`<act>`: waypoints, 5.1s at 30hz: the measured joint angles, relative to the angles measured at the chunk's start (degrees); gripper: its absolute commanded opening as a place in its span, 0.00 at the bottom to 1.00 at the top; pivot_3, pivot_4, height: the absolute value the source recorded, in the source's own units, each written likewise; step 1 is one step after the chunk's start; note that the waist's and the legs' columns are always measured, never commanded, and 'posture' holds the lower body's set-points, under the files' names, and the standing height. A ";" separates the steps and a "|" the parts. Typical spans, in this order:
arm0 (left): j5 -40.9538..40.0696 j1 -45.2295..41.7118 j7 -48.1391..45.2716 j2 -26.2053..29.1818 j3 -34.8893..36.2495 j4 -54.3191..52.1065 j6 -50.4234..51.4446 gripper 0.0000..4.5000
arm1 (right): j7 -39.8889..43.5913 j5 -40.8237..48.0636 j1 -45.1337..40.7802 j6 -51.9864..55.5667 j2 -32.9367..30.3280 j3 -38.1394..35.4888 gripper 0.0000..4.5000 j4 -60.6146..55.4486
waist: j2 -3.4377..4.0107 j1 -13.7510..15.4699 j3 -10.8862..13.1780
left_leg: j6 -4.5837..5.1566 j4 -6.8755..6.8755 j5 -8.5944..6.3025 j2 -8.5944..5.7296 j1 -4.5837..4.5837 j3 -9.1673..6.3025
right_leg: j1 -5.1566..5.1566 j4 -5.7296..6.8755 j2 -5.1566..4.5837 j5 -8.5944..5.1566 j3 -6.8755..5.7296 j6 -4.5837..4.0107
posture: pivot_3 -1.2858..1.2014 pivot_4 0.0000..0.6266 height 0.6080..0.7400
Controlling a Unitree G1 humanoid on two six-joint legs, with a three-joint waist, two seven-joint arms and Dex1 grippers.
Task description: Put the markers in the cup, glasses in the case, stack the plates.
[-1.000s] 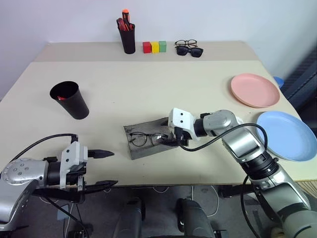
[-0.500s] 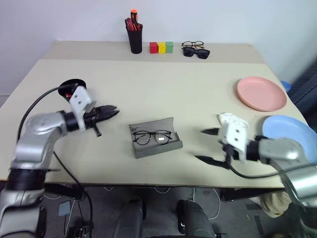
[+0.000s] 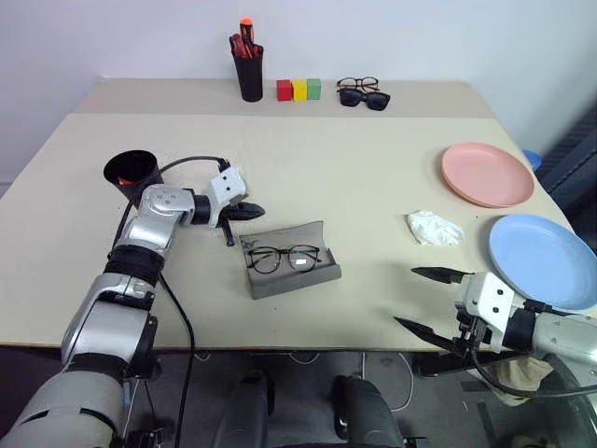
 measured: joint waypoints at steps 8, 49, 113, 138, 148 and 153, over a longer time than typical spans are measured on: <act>-2.16 -1.87 -18.99 -1.05 -0.40 0.18 3.67 0.01 | -0.75 1.64 -1.04 -1.94 0.03 -0.06 1.00 0.07 | 0.00 -0.04 0.01 | 0.00 0.01 0.00 0.01 -0.01 -0.03 | 0.00 0.01 -0.01 0.00 -0.01 -0.02 | 0.52 0.24 1.00; -3.80 -0.44 4.73 -19.64 -6.87 -28.39 19.99 1.00 | -33.44 -9.81 -10.26 16.95 4.24 -3.39 0.68 17.62 | 0.26 0.02 -0.11 | 0.04 -0.05 -0.01 -0.05 0.50 -0.08 | 0.56 -0.06 -0.05 -0.07 0.00 0.04 | 0.52 0.24 1.00; -9.02 10.89 20.99 -18.72 -2.76 -45.07 35.67 1.00 | -13.88 -0.22 -41.79 9.58 7.44 2.08 0.90 59.45 | 0.79 -1.87 0.02 | 0.06 -0.19 -0.01 -0.16 0.87 -0.07 | 0.77 0.04 -0.06 -0.08 0.18 0.25 | 0.52 0.24 1.00; -10.35 11.37 22.41 -17.48 -1.28 -46.16 35.94 1.00 | -26.48 -2.13 -58.30 -9.35 9.05 -0.07 0.01 73.06 | 0.77 -1.71 0.03 | 0.05 -0.24 -0.01 -0.15 0.88 -0.06 | 0.77 0.01 -0.04 -0.10 0.18 0.19 | 0.52 0.24 1.00; -11.41 14.13 29.13 -19.74 0.99 -51.37 38.31 1.00 | -38.42 -12.38 -75.61 -23.29 2.02 2.20 0.53 103.97 | 0.72 -1.64 0.08 | 0.06 -0.29 -0.01 -0.18 0.83 -0.04 | 0.77 -0.09 -0.07 -0.13 0.21 0.19 | 0.52 0.24 1.00; -11.38 15.07 33.09 -20.51 2.49 -53.41 38.41 1.00 | -42.46 -15.55 -75.95 -23.45 1.62 3.04 0.87 106.98 | 0.75 -2.04 0.08 | 0.06 -0.30 -0.01 -0.18 0.86 -0.03 | 0.75 -0.04 -0.06 -0.12 0.26 0.19 | 0.52 0.24 1.00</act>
